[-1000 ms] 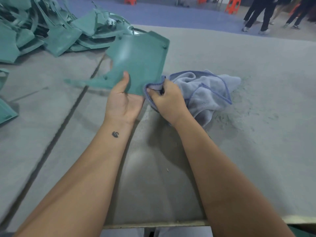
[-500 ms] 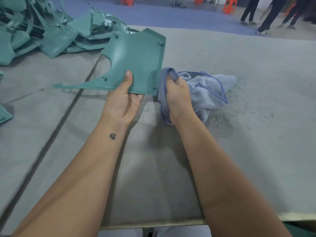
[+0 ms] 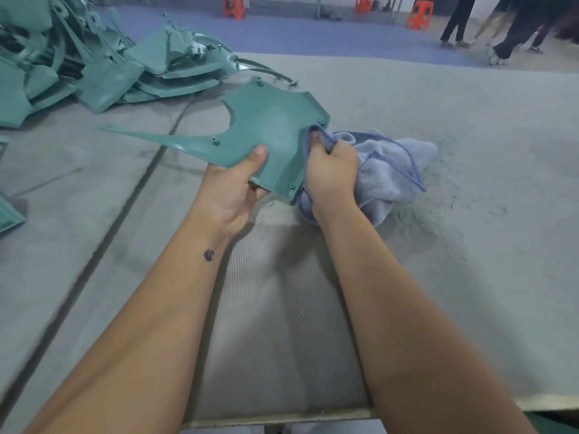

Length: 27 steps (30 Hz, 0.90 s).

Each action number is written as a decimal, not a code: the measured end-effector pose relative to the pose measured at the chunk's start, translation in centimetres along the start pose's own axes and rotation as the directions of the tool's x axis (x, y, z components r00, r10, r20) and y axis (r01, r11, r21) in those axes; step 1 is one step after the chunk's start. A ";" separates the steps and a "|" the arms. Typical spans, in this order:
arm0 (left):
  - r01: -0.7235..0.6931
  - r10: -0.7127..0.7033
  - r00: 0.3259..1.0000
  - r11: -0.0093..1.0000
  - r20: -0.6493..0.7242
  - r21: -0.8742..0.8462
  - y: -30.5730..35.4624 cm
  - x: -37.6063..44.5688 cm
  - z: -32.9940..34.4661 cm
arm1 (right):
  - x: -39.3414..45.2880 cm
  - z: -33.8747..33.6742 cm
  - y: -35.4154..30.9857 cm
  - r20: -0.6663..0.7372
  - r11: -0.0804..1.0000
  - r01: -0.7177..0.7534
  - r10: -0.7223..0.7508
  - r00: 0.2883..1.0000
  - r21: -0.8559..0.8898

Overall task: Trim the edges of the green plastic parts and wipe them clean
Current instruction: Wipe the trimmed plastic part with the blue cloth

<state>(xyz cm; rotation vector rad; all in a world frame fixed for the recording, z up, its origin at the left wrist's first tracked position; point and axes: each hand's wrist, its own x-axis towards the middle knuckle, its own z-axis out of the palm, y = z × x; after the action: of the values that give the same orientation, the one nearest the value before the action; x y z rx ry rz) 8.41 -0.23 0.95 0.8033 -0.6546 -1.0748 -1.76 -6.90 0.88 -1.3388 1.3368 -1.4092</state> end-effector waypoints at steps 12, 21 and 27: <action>0.148 -0.147 0.989 0.988 -0.035 0.050 0.3 1.7 -1.9 | 0.5 -2.0 -0.2 0.113 0.994 0.109 -0.110 0.988 0.010; 0.127 -0.136 0.989 0.983 -0.061 -0.134 0.9 0.5 0.1 | -3.0 -1.6 -1.3 0.201 0.877 0.477 -0.478 0.855 0.057; 0.190 -0.193 0.981 0.927 0.025 -0.323 0.7 -0.3 -1.0 | -4.5 1.1 -0.6 0.797 0.710 0.690 -0.331 0.506 -0.143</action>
<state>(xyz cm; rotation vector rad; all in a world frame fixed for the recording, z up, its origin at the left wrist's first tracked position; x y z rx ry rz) 9.45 0.50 0.96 0.5910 -0.3820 -1.3173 0.09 -2.67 0.51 -2.4748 0.6989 -0.6933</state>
